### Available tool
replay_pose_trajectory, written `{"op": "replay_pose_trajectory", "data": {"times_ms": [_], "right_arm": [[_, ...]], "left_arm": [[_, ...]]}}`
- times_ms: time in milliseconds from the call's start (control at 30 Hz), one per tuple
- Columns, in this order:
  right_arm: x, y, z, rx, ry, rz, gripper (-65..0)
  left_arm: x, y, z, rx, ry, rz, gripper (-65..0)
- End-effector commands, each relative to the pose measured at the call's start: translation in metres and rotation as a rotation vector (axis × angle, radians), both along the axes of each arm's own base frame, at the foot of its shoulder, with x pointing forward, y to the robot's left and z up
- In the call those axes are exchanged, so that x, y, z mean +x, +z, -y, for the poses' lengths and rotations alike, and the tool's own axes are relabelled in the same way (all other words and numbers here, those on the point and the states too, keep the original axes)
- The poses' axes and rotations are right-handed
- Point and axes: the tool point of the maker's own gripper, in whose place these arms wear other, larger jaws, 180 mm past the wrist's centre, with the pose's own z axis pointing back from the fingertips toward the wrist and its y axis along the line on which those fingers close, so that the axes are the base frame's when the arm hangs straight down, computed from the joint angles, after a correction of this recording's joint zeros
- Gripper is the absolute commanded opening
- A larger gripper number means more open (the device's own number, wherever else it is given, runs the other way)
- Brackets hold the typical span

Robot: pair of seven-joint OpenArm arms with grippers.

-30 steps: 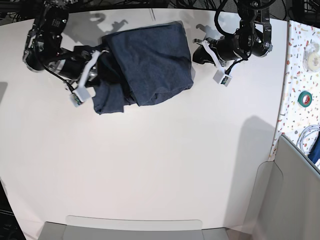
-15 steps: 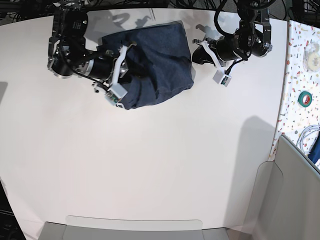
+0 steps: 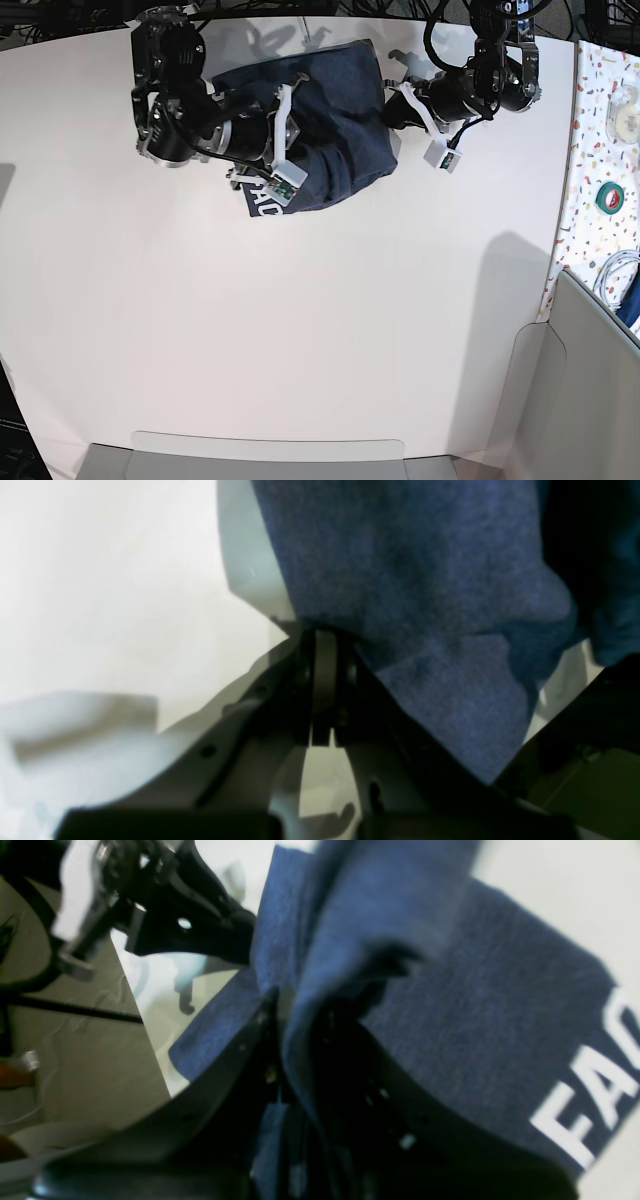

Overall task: Layout the t-shirt on the table in an organized manner, then fold the t-shirt properly
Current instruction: 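Fold the held end over the folded stack with the right gripper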

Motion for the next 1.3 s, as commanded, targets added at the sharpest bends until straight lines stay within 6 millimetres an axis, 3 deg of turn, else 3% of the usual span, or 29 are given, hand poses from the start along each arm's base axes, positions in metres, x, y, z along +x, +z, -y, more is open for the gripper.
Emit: {"op": "replay_pose_trajectory", "data": {"times_ms": [0,500,833,933,1133,1267], "right_arm": [[0.006,0.011,-0.009,0.050,0.002,0.020,-65.0],[0.009,-0.007,-0.041,0.031,0.124,-0.044,-65.0],[0.007,-0.008,-0.046,0.021,0.150,-0.046,-64.7],[0.007,-0.005,-0.050,0.019,0.172,-0.030,-56.7],[0.004,0.000,-0.056,0.014,0.212,-0.008,-33.7],[0.007,0.015,-0.057,0.027,0.218,0.050,-28.9]], "left_arm": [[-0.006,-0.005,-0.006,0.041,-0.014,-0.026,-65.0],[-0.005,-0.005,-0.005,0.039,-0.012,-0.024,-65.0],[-0.005,-0.005,-0.005,0.039,-0.012,-0.024,-65.0],[-0.005,-0.005,-0.005,0.039,-0.012,-0.024,-65.0],[-0.005,-0.005,-0.005,0.039,-0.012,-0.024,-65.0],[-0.005,-0.005,-0.005,0.039,-0.012,-0.024,-65.0]]}}
